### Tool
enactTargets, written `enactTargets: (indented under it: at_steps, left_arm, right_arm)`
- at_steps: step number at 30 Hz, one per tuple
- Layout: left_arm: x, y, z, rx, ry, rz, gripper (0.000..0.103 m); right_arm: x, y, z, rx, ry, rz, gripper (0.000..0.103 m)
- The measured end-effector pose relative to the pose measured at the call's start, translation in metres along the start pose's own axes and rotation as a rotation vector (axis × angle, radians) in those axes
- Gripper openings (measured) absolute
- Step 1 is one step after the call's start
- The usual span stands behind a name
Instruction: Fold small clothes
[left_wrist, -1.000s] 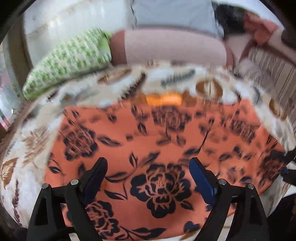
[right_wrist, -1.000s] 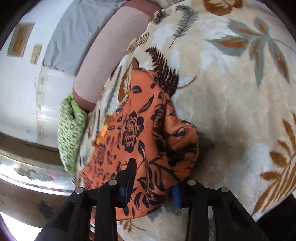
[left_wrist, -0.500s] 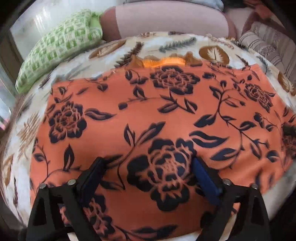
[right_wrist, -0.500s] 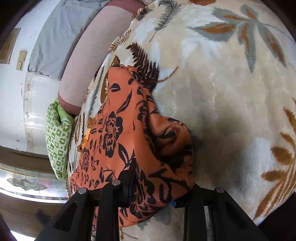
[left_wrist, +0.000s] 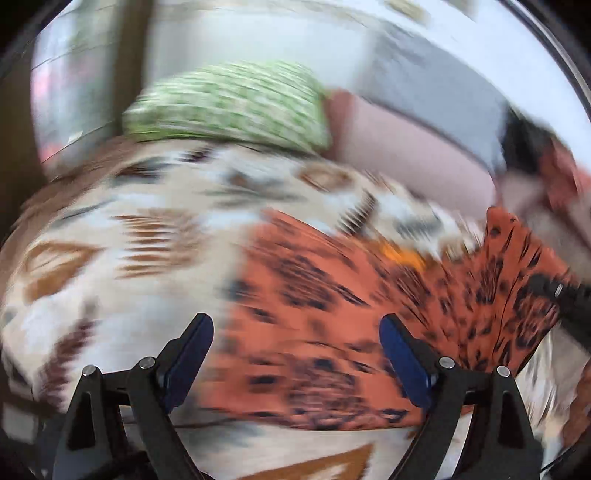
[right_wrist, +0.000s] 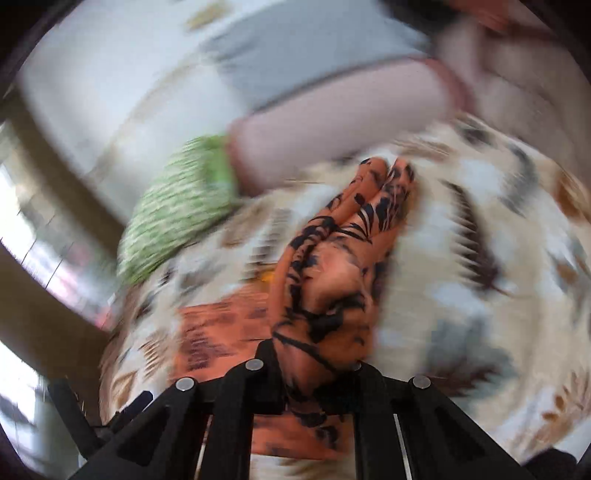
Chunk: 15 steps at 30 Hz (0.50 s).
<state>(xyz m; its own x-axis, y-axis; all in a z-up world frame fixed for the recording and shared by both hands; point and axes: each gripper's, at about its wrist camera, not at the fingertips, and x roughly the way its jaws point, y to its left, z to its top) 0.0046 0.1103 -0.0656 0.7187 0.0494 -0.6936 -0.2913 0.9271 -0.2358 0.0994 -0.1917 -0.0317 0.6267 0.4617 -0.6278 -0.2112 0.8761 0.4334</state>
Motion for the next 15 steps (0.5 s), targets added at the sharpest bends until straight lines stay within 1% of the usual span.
enactTargets:
  at_steps: [1, 2, 3, 4, 5, 6, 7, 8, 9, 11, 13, 14, 15]
  left_arm:
    - [-0.012, 0.026, 0.004, -0.061, -0.023, 0.023, 0.092]
    - [-0.021, 0.044, 0.005, -0.1, -0.042, 0.038, 0.092]
    - [-0.028, 0.06, 0.004, -0.127, -0.057, 0.059, 0.092]
    - [-0.034, 0.078, 0.003, -0.15, -0.061, 0.096, 0.092]
    - [-0.036, 0.092, 0.001, -0.171, -0.059, 0.116, 0.092]
    - [-0.038, 0.104, -0.002, -0.195, -0.056, 0.121, 0.092]
    - [-0.038, 0.119, -0.006, -0.227, -0.044, 0.123, 0.092]
    - [-0.038, 0.126, -0.008, -0.237, -0.034, 0.124, 0.092]
    - [-0.038, 0.132, -0.01, -0.243, -0.027, 0.121, 0.092]
    - [-0.04, 0.142, -0.015, -0.26, -0.038, 0.129, 0.092]
    - [-0.039, 0.146, -0.016, -0.271, -0.041, 0.107, 0.092]
    - [-0.04, 0.147, -0.016, -0.272, -0.042, 0.098, 0.092]
    - [-0.041, 0.147, -0.016, -0.269, -0.049, 0.089, 0.092]
  right_arm:
    - [0.011, 0.03, -0.003, -0.067, 0.015, 0.011, 0.012]
    - [0.024, 0.051, -0.008, -0.114, 0.033, 0.018, 0.012]
    - [0.042, 0.07, -0.017, -0.156, 0.07, 0.025, 0.012]
    - [0.072, 0.089, -0.031, -0.2, 0.142, 0.032, 0.012]
    - [0.104, 0.1, -0.048, -0.246, 0.224, 0.025, 0.012]
    - [0.132, 0.103, -0.064, -0.27, 0.303, 0.011, 0.012]
    - [0.166, 0.098, -0.085, -0.257, 0.426, -0.001, 0.012]
    - [0.182, 0.088, -0.096, -0.19, 0.468, 0.017, 0.014]
    - [0.176, 0.087, -0.092, -0.179, 0.438, 0.027, 0.013]
    - [0.153, 0.094, -0.072, -0.174, 0.403, 0.068, 0.012]
    - [0.134, 0.103, -0.048, -0.19, 0.355, 0.087, 0.012]
    - [0.13, 0.104, -0.036, -0.176, 0.336, 0.101, 0.012]
    - [0.118, 0.104, -0.02, -0.141, 0.297, 0.134, 0.012]
